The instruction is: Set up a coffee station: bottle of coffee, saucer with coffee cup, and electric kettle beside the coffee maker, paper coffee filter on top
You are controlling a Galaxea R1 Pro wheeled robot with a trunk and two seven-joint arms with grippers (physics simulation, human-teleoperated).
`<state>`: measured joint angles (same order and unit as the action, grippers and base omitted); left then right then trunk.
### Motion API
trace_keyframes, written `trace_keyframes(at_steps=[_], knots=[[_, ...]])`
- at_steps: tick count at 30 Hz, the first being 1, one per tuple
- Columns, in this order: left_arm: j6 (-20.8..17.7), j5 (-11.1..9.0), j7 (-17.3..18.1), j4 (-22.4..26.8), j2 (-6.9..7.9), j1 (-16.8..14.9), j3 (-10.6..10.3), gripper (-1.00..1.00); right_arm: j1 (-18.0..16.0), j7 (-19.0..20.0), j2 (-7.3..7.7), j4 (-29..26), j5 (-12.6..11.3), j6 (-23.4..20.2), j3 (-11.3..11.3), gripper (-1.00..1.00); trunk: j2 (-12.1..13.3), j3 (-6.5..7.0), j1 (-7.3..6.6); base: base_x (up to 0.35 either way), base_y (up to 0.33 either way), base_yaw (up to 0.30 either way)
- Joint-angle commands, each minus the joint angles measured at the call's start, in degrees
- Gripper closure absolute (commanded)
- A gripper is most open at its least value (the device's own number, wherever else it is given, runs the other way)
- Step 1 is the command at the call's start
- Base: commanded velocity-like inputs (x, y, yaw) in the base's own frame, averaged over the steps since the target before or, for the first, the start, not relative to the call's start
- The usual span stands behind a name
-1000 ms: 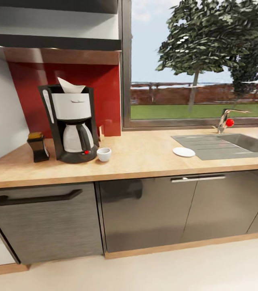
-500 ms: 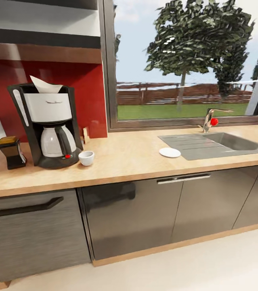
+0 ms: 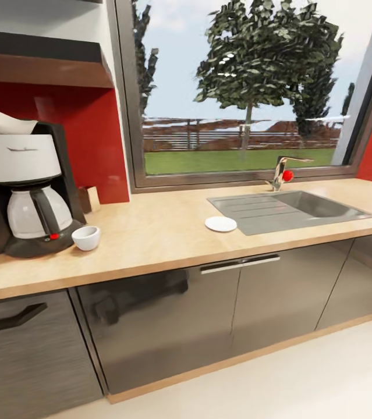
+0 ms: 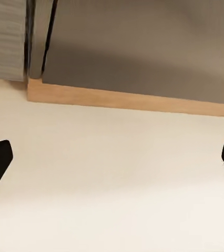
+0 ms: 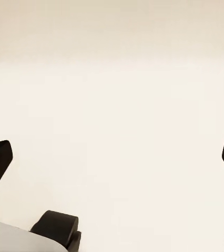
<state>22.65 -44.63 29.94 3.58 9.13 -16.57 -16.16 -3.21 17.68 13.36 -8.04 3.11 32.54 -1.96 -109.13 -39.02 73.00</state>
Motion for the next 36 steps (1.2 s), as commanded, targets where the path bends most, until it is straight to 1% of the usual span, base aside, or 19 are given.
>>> trace_keyframes(at_steps=[1, 5, 14, 15, 16, 18, 19, 20, 23, 24, 26, 27, 30, 31, 34, 35, 36], knots=[[0.2, -0.5, 0.2, -0.1, 0.01, 0.0, -0.5, -1.00, 0.0, 0.2, 0.00, 0.0, 0.3, 0.2, -0.2, -1.00, 0.0, -0.06, 0.00, 0.121, -0.261, -0.025], [0.2, -0.5, 0.2, -0.1, 0.01, 0.0, -0.4, -1.00, 0.0, 0.2, 0.00, 0.0, 0.3, 0.1, -0.2, -1.00, 0.0, -0.06, 0.00, 0.091, -0.170, -0.014], [0.3, -0.5, 0.3, -0.1, -0.22, 0.0, -0.8, -1.00, -0.3, 0.4, 0.16, 0.0, 0.0, 0.0, -0.3, -1.00, 0.0, -0.06, 0.00, 0.009, -0.016, -0.001], [0.3, -0.5, 0.5, 0.0, -0.32, 0.0, -0.9, -1.00, -0.8, 0.3, 0.66, 0.0, -1.5, 0.1, -0.6, -1.00, 0.0, -0.06, 0.00, 0.000, 0.000, 0.000], [0.3, -0.5, 2.0, 1.5, -0.41, 0.0, -0.9, -1.00, -3.2, 0.4, 1.97, -0.5, -11.2, 0.0, -5.8, -1.00, 0.0, -0.06, 0.00, 0.000, 0.000, 0.000], [0.2, -0.5, 3.3, 3.8, -0.42, 0.0, -0.9, -1.00, -3.8, 0.6, 2.66, -1.7, -13.1, 0.0, -6.8, -1.00, 0.0, -0.06, 0.00, 0.000, 0.000, 0.000], [0.0, -0.5, 4.6, 6.7, -0.41, 0.0, -0.8, -1.00, -4.4, 0.8, 3.58, -4.8, -14.7, -0.3, -7.7, -1.00, 0.0, -0.06, 0.00, 0.000, 0.000, 0.000], [-0.5, -0.5, 5.7, 9.8, -0.38, 0.0, -0.8, -1.00, -4.5, 0.9, 3.92, -6.2, -15.1, -0.7, -8.0, -1.00, 0.0, -0.06, 0.00, 0.000, 0.000, 0.000], [-2.8, -0.5, 6.6, 14.3, -0.37, 0.0, -1.1, -1.00, -4.7, 1.4, 4.99, -11.0, -15.9, -3.7, -8.4, -1.00, 0.0, -0.06, 0.00, 0.000, 0.000, 0.000], [-10.3, -0.5, 7.2, 22.2, -0.36, 0.0, -2.1, -1.00, -4.9, 5.6, 6.91, -20.2, -16.6, -14.6, -9.0, -1.00, 0.0, -0.06, 0.00, 0.000, 0.000, 0.000], [-14.8, -0.5, 7.3, 27.3, -0.34, 0.0, -2.3, -1.00, -4.9, 9.4, 7.86, -25.3, -17.0, -21.6, -9.9, -1.00, 0.0, -0.06, 0.00, 0.000, 0.000, 0.000], [-19.1, -0.5, 7.4, 32.8, -0.29, 0.0, -2.4, -1.00, -4.9, 13.5, 8.48, -30.2, -17.4, -28.2, -11.6, -1.00, 0.0, -0.06, 0.00, 0.000, 0.000, 0.000], [-25.6, -0.5, 7.5, 41.2, -0.16, 0.0, -2.5, -1.00, -5.0, 19.1, 9.02, -37.4, -17.7, -36.7, -15.5, -1.00, 0.0, -0.06, 0.00, 0.000, 0.000, 0.000], [-29.9, -0.5, 7.5, 46.5, -0.10, 0.0, -2.4, -1.00, -5.0, 21.7, 9.30, -42.4, -17.8, -41.8, -17.9, -1.00, 0.0, -0.06, 0.00, 0.000, 0.000, 0.000], [-35.6, -0.5, 7.5, 53.3, -0.05, 0.0, -2.4, -1.00, -5.0, 24.1, 9.79, -50.2, -17.9, -49.1, -21.1, -1.00, 0.0, -0.06, 0.00, 0.000, 0.000, 0.000], [-40.2, -0.5, 7.5, 59.8, -0.04, 0.0, -2.3, -1.00, -5.3, 25.3, 11.02, -58.0, -18.0, -57.3, -24.5, -1.00, 0.0, -0.06, 0.00, 0.000, 0.000, 0.000], [-41.6, -0.5, 7.5, 62.1, -0.03, 0.0, -2.3, -1.00, -5.7, 25.6, 11.61, -60.6, -18.1, -60.0, -25.4, -1.00, 0.0, -0.06, 0.00, 0.000, 0.000, 0.000]])
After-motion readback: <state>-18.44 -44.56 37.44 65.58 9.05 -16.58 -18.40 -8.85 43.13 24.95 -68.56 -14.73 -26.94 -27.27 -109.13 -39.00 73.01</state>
